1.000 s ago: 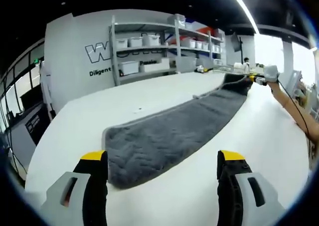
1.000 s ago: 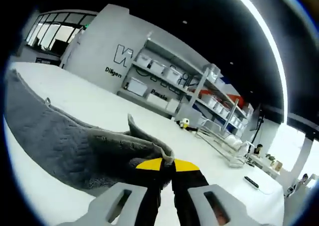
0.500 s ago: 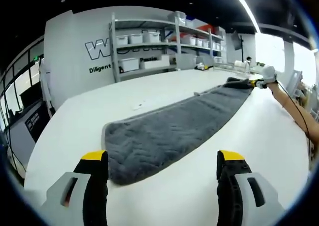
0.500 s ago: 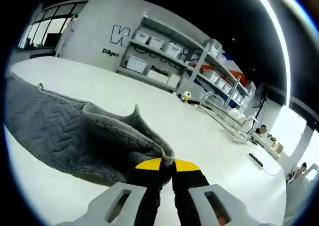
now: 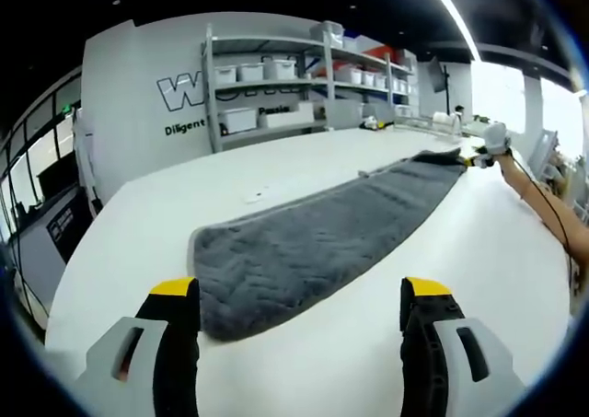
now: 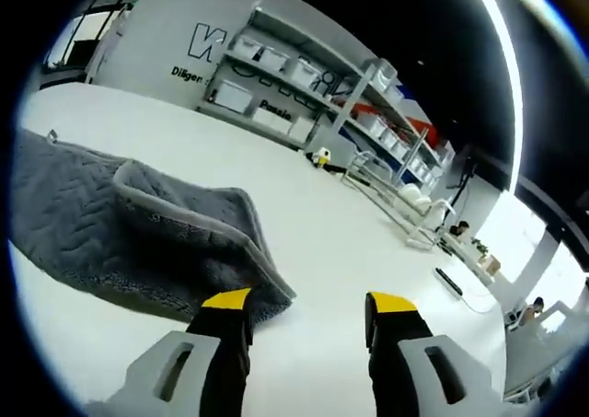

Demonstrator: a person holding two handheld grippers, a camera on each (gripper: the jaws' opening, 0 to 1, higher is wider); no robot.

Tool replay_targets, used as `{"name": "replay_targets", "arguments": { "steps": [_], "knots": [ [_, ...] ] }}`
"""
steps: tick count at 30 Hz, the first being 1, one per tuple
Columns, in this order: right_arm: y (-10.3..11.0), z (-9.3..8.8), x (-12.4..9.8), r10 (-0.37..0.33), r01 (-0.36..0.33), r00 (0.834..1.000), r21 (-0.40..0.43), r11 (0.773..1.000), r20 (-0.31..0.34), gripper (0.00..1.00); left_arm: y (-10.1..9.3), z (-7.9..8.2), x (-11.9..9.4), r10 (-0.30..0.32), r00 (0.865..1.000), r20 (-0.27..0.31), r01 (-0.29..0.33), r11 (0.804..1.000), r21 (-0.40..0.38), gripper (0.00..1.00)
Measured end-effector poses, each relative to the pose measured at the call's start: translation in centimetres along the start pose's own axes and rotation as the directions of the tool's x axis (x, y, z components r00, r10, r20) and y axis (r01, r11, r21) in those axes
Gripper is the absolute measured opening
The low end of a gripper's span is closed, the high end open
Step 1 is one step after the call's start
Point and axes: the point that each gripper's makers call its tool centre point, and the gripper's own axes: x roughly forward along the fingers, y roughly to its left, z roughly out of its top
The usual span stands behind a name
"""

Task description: Open the folded towel by lifting each exposed corner and separating the folded layers until the towel lies flat within the target outline without major curled edges

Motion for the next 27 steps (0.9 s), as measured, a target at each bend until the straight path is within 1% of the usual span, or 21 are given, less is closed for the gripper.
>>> {"name": "replay_targets", "arguments": {
  "steps": [1, 3, 4, 5, 6, 8, 9, 10, 12, 13, 14, 15, 16, 17, 19, 20, 21, 22, 25, 26, 27],
  "knots": [
    [0.0, -0.1, -0.2, 0.002, -0.002, 1.000, 0.001, 1.000, -0.015, 0.56, 0.0, 0.0, 0.0, 0.000, 1.000, 0.000, 0.000, 1.000, 0.000, 0.88],
    [0.0, -0.3, -1.5, 0.013, -0.013, 1.000, 0.003, 1.000, -0.028, 0.62, 0.0, 0.0, -0.1, 0.001, 1.000, 0.000, -0.001, 1.000, 0.001, 0.88],
    [0.3, -0.8, -2.9, 0.017, -0.017, 0.999, 0.007, 1.000, -0.037, 0.66, -0.1, 0.0, -0.2, 0.001, 1.000, 0.000, -0.001, 1.000, 0.002, 0.88],
    [0.7, -1.1, -3.5, 0.041, -0.041, 0.998, -0.003, 0.999, -0.057, 0.72, -0.1, 0.0, -0.3, -0.001, 1.000, -0.001, 0.001, 1.000, 0.002, 0.89],
    [1.0, -1.4, -4.4, 0.048, -0.048, 0.997, 0.000, 0.999, -0.064, 0.77, -0.1, 0.0, -0.3, -0.002, 1.000, -0.001, 0.002, 1.000, 0.001, 0.89],
    [1.5, -1.4, -5.6, 0.069, -0.069, 0.996, -0.007, 0.998, -0.061, 0.81, -0.1, -0.1, -0.3, -0.003, 1.000, -0.001, 0.003, 1.000, -0.001, 0.89],
    [1.8, -0.9, -6.3, 0.085, -0.085, 0.996, -0.008, 0.996, -0.035, 0.83, -0.2, -0.1, -0.4, -0.002, 1.000, -0.002, 0.002, 1.000, -0.001, 0.89],
    [1.8, -0.2, -5.7, 0.096, -0.096, 0.995, -0.011, 0.995, -0.018, 0.85, -0.2, -0.1, -0.4, -0.001, 1.000, -0.002, 0.001, 1.000, -0.001, 0.89],
    [2.6, 0.2, -6.6, 0.138, -0.138, 0.990, -0.026, 0.990, -0.006, 0.94, -0.2, -0.1, -0.5, -0.003, 1.000, -0.002, 0.003, 1.000, -0.001, 0.90],
    [2.8, 0.3, -6.7, 0.148, -0.148, 0.989, -0.034, 0.988, -0.002, 0.96, -0.2, -0.1, -0.5, -0.003, 1.000, -0.002, 0.003, 1.000, -0.002, 0.90],
    [3.3, 1.4, -5.6, 0.188, -0.187, 0.982, -0.065, 0.980, 0.010, 0.97, -0.3, -0.1, -0.6, -0.004, 1.000, 0.001, 0.004, 1.000, -0.003, 0.90],
    [3.7, 1.9, -5.6, 0.205, -0.202, 0.979, -0.080, 0.976, 0.025, 0.96, -0.3, -0.1, -0.6, -0.004, 1.000, 0.001, 0.004, 1.000, -0.002, 0.90],
    [4.2, 2.9, -5.0, 0.228, -0.223, 0.973, -0.108, 0.969, 0.044, 0.94, -0.4, -0.1, -0.6, -0.005, 1.000, 0.001, 0.005, 1.000, -0.002, 0.90],
    [4.9, 3.4, -5.0, 0.255, -0.245, 0.965, -0.142, 0.959, 0.057, 0.90, -0.4, -0.2, -0.6, -0.006, 1.000, 0.000, 0.006, 1.000, -0.002, 0.90],
    [5.8, 4.5, -4.7, 0.266, -0.247, 0.959, -0.166, 0.955, 0.099, 0.84, -0.4, -0.2, -0.6, -0.008, 1.000, -0.002, 0.008, 1.000, -0.004, 0.90],
    [6.1, 4.8, -4.5, 0.275, -0.250, 0.956, -0.202, 0.947, 0.102, 0.81, -0.4, -0.2, -0.6, -0.008, 1.000, -0.002, 0.008, 1.000, -0.004, 0.90],
    [6.5, 5.2, -4.3, 0.270, -0.238, 0.956, -0.244, 0.940, 0.110, 0.79, -0.3, -0.2, -0.6, -0.006, 1.000, -0.001, 0.006, 1.000, -0.004, 0.90],
    [6.8, 5.6, -4.2, 0.279, -0.239, 0.953, -0.268, 0.933, 0.121, 0.77, -0.3, -0.1, -0.7, -0.005, 1.000, -0.001, 0.005, 1.000, -0.003, 0.90],
    [7.7, 6.6, -4.2, 0.307, -0.247, 0.938, -0.314, 0.917, 0.159, 0.62, -0.4, -0.1, -0.7, -0.006, 1.000, 0.001, 0.006, 1.000, -0.004, 0.90],
    [7.9, 6.9, -4.3, 0.315, -0.242, 0.934, -0.349, 0.905, 0.169, 0.52, -0.4, -0.2, -0.7, -0.007, 1.000, 0.001, 0.007, 1.000, -0.003, 0.90],
    [8.1, 7.0, -4.2, 0.316, -0.234, 0.934, -0.381, 0.894, 0.169, 0.45, -0.4, -0.2, -0.7, -0.008, 1.000, 0.000, 0.008, 1.000, -0.003, 0.90]
  ]
}}
